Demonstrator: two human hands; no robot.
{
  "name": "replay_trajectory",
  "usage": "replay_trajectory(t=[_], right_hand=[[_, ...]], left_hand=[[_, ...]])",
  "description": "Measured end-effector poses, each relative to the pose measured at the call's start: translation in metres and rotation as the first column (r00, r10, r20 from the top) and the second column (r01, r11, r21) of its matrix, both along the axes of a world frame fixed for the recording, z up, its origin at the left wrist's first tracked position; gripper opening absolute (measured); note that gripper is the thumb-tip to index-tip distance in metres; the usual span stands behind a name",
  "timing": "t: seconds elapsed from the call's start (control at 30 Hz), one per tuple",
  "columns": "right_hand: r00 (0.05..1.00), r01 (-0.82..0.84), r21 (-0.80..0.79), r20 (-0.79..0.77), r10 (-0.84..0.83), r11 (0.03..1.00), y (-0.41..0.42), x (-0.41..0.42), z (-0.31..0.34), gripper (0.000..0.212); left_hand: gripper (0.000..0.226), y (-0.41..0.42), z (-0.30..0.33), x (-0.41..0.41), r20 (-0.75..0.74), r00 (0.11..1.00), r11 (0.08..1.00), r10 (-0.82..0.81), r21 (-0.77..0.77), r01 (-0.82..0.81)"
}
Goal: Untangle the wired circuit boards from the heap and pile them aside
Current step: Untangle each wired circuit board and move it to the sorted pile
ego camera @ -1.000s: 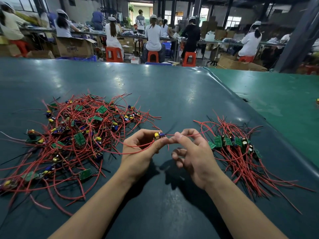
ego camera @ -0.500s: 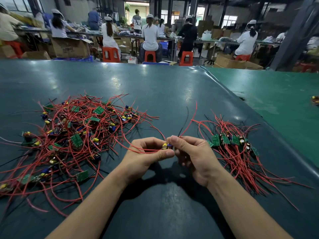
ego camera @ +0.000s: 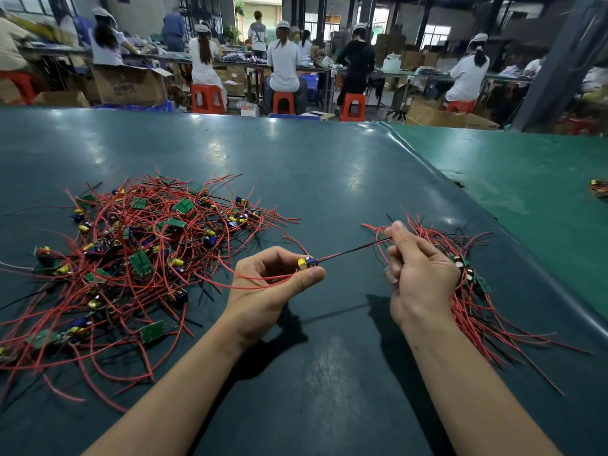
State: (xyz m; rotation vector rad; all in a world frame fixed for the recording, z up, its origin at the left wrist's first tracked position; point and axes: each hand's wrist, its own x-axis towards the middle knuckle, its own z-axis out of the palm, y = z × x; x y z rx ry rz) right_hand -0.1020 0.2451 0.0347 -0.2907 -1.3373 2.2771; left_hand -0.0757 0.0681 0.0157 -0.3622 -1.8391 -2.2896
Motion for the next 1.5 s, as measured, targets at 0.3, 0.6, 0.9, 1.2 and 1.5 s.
replay_trajectory(t=[0.3, 0.6, 0.9, 1.2, 1.5], right_hand=[[0.990, 0.132, 0.012, 0.037, -0.133, 0.991, 0.009, 0.002, 0.000, 0.027], [0.797, -0.602, 0.325, 0.183, 0.576, 0.729, -0.024, 0.026, -0.002, 0.044], [0.579, -0.814, 0.140, 0.122, 0.806, 0.564, -0.015, 0.024, 0.000, 0.021], [0.692, -0.722, 0.099, 0.132, 0.710, 0.685, -0.022, 0.021, -0.005, 0.024], [0.960, -0.280, 0.029, 0.037, 0.279, 0.960, -0.007, 0.008, 0.005, 0.051]], left_hand=[[0.032, -0.013, 0.000, -0.011, -0.036, 0.989, 0.975, 0.142, 0.176, -0.133], [0.024, -0.007, 0.018, 0.008, 0.185, 0.938, 0.946, -0.293, 0.201, 0.256], [0.041, -0.003, 0.022, 0.021, 0.334, 0.744, 0.807, -0.579, 0.102, 0.582], [0.027, 0.006, 0.013, 0.020, 0.357, 0.779, 0.856, -0.516, 0.187, 0.481], [0.023, 0.008, 0.010, 0.016, 0.397, 0.701, 0.797, -0.593, 0.162, 0.583]])
